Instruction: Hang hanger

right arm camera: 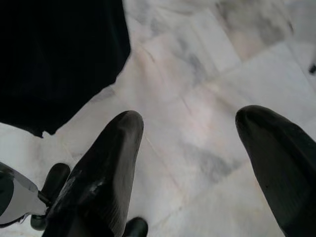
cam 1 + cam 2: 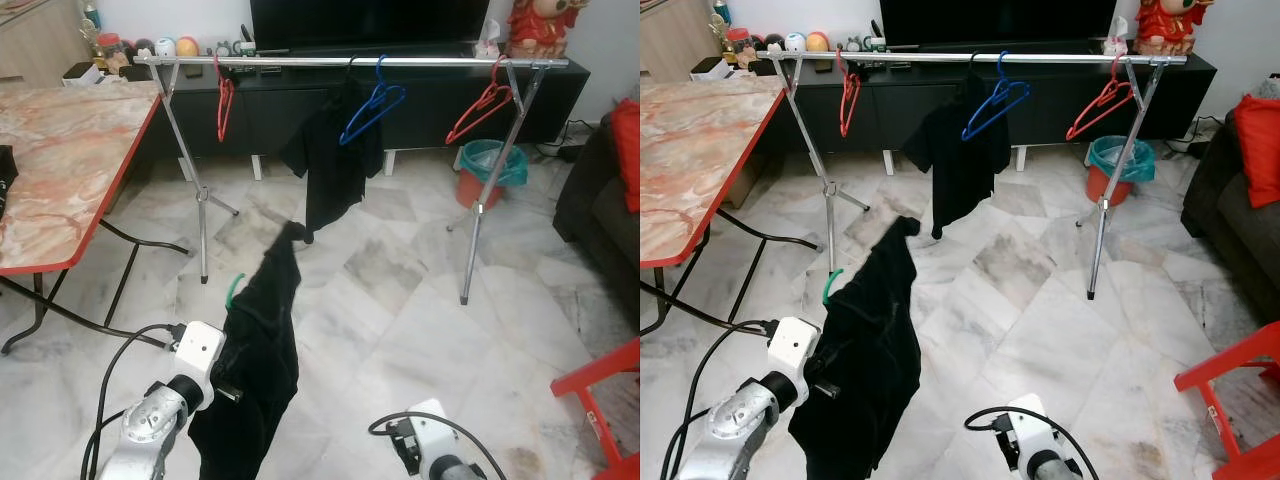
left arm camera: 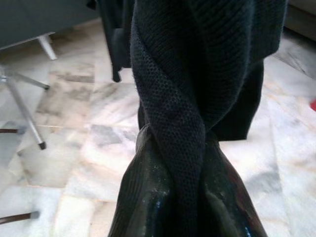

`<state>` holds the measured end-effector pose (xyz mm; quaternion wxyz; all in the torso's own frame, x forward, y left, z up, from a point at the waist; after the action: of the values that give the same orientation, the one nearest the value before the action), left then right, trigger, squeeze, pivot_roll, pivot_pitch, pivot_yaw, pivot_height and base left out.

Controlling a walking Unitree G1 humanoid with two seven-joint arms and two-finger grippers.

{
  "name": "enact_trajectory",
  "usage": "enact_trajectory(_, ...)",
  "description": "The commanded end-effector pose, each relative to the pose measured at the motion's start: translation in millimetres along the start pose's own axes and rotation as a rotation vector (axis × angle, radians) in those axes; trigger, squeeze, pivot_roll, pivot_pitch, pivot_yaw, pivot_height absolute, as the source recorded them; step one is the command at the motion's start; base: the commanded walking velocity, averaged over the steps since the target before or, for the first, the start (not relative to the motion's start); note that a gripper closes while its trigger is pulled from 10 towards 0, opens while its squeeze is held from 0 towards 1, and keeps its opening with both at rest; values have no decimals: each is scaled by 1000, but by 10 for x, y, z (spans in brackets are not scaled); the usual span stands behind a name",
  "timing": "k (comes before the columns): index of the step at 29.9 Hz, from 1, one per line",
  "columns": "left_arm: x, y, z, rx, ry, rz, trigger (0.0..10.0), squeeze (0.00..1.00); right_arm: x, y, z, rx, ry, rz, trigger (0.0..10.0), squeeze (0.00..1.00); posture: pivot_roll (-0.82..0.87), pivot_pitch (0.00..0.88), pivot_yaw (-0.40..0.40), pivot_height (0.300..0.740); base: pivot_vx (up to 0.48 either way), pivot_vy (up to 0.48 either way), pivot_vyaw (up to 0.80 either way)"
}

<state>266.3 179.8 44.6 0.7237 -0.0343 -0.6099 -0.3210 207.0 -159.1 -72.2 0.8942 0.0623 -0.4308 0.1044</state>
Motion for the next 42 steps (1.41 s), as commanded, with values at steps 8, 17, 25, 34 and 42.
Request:
enact_trajectory(8, 286, 143, -30, -157, -24, -73, 10000, 0, 1036, -160, -170, 253, -222, 185, 10000, 0, -31, 0, 13, 740, 0, 0, 0)
enact_trajectory(17, 491, 48, -109, -266, -46, -65, 10000, 0, 1110, -43, -83, 554, -191, 205, 10000, 0, -38, 0, -13, 740, 0, 0, 0)
enact_trajectory(25, 574, -15, -96, -342, -37, -36, 10000, 0, 1148, -18, -3, 707, -175, 138, 10000, 0, -35, 0, -28, 740, 0, 0, 0)
enact_trajectory(34, 619, -76, -169, -362, -29, -54, 10000, 0, 1131, 22, 69, 830, -131, 107, 10000, 0, -40, 0, -44, 740, 0, 0, 0)
enact_trajectory(42, 724, -152, -216, -380, -44, -38, 10000, 0, 1102, 133, 74, 850, -112, 11, 10000, 0, -34, 0, -55, 740, 0, 0, 0)
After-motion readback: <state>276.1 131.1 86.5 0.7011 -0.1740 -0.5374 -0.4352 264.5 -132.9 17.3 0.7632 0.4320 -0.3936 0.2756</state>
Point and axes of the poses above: a point about 5 cm out from each wrist's last joint towards the gripper, its own z axis pointing back from the gripper into the wrist, its own x axis along the axis of the wrist's last joint, y = z × x, the point moved 1 cm from there along -z, pointing out of the wrist towards the gripper, and after that the axes turned 13 degrees about -z, right-handed, at the moved point
